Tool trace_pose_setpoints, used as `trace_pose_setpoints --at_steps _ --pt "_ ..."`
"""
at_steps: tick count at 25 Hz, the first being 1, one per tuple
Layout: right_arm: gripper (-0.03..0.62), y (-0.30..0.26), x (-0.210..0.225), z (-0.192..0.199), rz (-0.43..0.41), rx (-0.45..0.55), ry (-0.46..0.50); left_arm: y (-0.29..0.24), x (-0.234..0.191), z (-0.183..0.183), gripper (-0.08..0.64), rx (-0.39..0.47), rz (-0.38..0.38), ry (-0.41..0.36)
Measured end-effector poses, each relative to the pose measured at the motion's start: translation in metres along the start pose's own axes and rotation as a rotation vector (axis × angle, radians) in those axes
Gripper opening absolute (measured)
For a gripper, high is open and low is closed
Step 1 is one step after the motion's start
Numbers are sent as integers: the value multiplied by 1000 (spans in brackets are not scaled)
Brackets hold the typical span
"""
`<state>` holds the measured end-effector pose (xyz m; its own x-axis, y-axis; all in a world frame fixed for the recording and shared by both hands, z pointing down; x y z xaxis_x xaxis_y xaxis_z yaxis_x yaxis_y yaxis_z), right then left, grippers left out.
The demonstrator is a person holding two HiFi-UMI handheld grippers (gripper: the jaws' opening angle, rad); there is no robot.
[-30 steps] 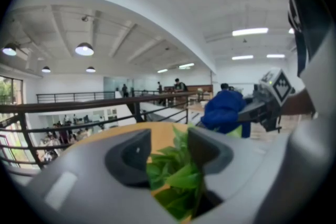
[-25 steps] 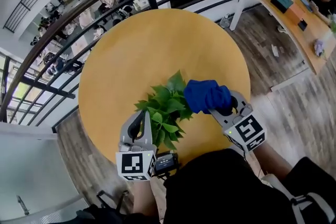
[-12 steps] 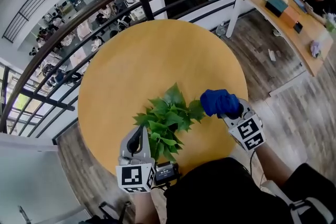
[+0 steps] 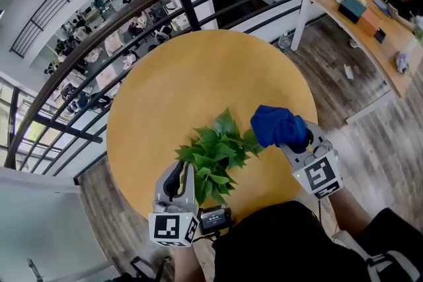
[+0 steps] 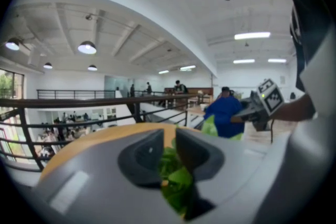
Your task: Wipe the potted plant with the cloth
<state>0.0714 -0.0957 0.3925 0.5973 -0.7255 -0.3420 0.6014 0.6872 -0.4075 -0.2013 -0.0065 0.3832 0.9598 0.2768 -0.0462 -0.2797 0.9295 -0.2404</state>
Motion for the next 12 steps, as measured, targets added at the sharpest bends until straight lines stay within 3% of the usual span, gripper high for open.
trace_pose_setpoints --at_steps 4,6,7,8,9,12 --pt "146 -16 -29 4 -122 -28 38 -8 13 1 241 -25 116 -7" --pt "146 -25 -35 24 -137 -112 62 -14 18 9 278 -64 142 -29" --pt "146 -27 -35 34 -134 -146 56 -15 19 12 243 -80 132 -47" --pt "146 -28 -33 44 -127 -171 42 -16 18 15 94 -87 111 -61" --pt "146 -28 -28 53 -115 -194 29 -16 17 16 19 -88 91 -66" --pt "146 -25 -8 81 -59 -274 8 -16 13 15 2 -83 63 -40"
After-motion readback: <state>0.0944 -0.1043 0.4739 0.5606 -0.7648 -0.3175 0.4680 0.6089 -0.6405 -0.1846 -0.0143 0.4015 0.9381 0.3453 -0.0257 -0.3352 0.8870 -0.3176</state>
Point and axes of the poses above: the fingertips, and each gripper's own axes: y backward along the fingers, x to its right, z out of its underside, the point moved 6 cm from there along y, backward along the fingers, and after that the axes turned 3 degrees about y, right-handed, at the moved point
